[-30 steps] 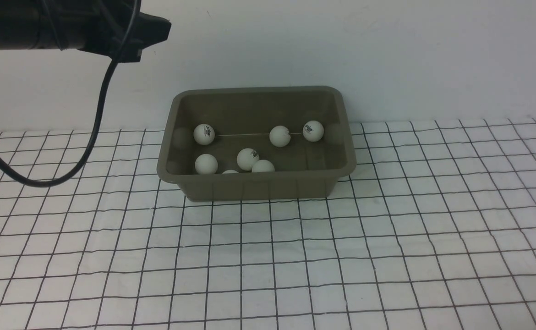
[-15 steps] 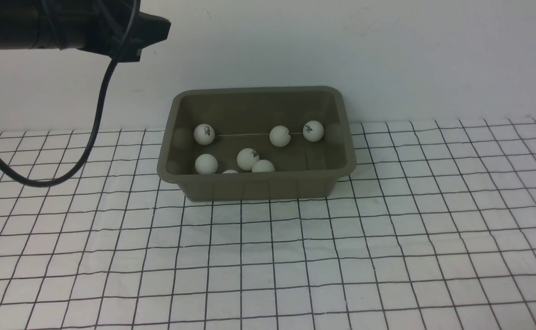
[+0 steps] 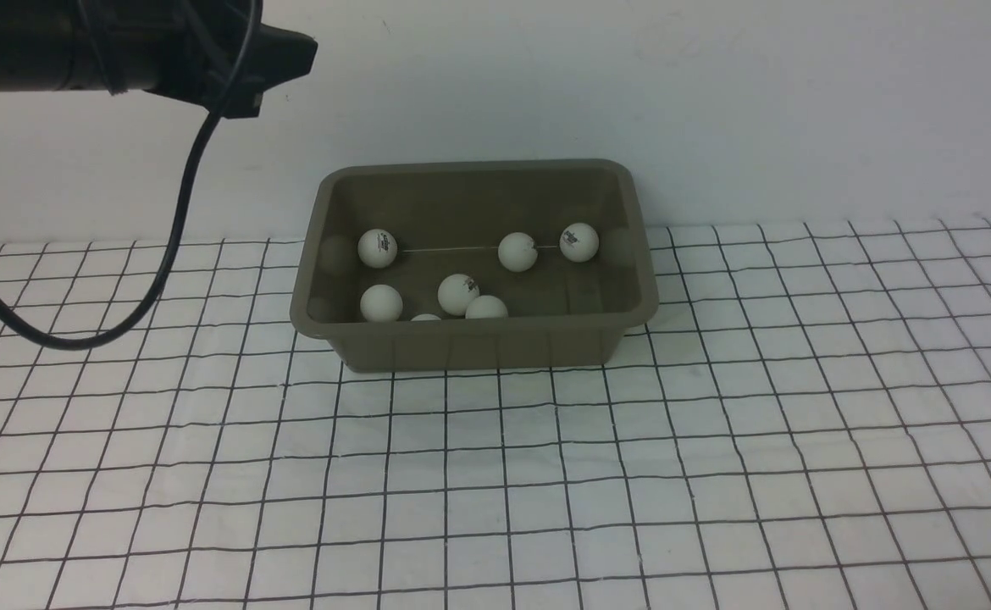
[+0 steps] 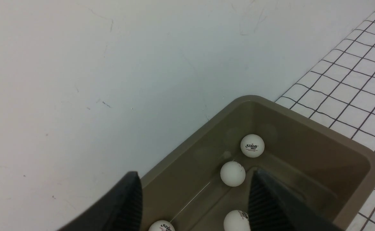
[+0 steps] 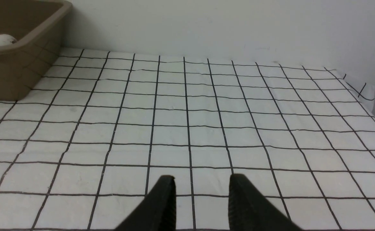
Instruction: Put the table tennis balls into the box on the white checkered tablecloth.
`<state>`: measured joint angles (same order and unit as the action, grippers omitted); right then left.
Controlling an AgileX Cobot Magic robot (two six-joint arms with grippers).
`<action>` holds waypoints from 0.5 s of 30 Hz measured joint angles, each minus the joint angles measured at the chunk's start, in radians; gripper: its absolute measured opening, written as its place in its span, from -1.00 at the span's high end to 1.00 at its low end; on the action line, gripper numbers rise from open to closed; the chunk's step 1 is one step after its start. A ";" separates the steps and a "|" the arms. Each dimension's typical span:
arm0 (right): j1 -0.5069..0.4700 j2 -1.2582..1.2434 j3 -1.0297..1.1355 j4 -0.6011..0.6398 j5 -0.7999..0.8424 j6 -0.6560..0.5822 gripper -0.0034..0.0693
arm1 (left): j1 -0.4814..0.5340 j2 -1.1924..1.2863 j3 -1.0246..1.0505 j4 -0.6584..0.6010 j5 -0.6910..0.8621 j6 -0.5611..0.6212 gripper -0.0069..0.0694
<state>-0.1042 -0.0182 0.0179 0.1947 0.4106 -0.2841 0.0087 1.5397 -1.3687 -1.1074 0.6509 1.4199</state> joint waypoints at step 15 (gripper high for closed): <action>0.000 0.000 0.000 0.007 -0.001 0.000 0.29 | 0.000 0.000 0.000 -0.001 0.000 0.000 -0.24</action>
<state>-0.1042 -0.0182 0.0179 0.2015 0.4098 -0.2841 0.0087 1.5397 -1.3687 -1.1083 0.6509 1.4199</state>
